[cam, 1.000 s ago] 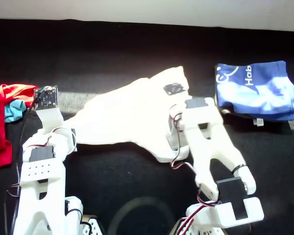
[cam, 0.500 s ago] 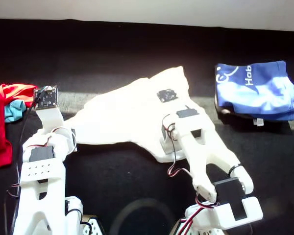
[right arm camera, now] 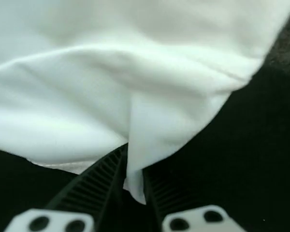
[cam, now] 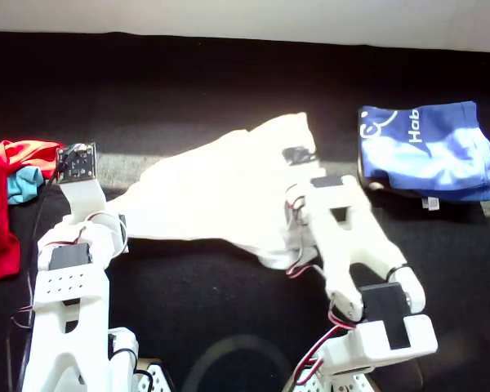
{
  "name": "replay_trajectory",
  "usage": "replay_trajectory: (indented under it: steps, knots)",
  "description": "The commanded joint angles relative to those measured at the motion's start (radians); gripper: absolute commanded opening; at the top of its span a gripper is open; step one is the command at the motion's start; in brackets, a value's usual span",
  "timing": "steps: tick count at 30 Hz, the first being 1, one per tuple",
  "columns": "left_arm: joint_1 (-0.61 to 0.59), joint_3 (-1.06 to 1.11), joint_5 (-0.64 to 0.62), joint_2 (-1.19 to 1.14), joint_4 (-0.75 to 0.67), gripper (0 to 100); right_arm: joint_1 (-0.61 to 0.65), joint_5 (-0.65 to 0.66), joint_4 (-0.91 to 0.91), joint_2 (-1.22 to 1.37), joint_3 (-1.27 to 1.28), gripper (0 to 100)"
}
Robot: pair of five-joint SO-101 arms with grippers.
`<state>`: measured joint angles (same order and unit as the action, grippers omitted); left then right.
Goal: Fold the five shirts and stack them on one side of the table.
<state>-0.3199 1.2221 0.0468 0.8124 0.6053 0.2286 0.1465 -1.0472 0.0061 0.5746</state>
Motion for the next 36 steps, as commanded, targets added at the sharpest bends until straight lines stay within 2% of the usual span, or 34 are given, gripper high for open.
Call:
replay_trajectory:
  steps: [1,5,12,16,21,25,30,36]
  knots:
    - [0.007,-0.015,0.003,0.015,0.009,1,-0.117,0.011,-0.044,-0.099,-0.125,0.5]
    - [0.079,-0.134,-0.034,0.015,0.137,1,-0.166,0.100,-0.101,-0.223,-0.229,0.5]
    - [0.197,-0.582,-0.158,0.010,0.399,1,-0.183,0.101,-0.056,-0.303,-0.394,0.5]
    - [0.211,-0.763,-0.152,0.010,0.422,1,-0.180,0.101,-0.039,-0.302,-0.506,0.5]
    - [0.209,-0.929,-0.072,0.015,0.423,1,-0.182,0.101,-0.048,-0.309,-0.702,0.5]
    - [0.177,-1.036,-0.083,0.015,0.443,1,-0.182,0.101,-0.134,-0.309,-0.906,0.5]
    - [0.159,-0.987,-0.227,0.008,0.512,1,-0.179,0.103,-0.274,-0.302,-1.047,0.5]
    - [0.153,-0.667,-0.238,0.008,0.443,1,-0.171,0.106,-0.280,-0.300,-0.794,0.5]
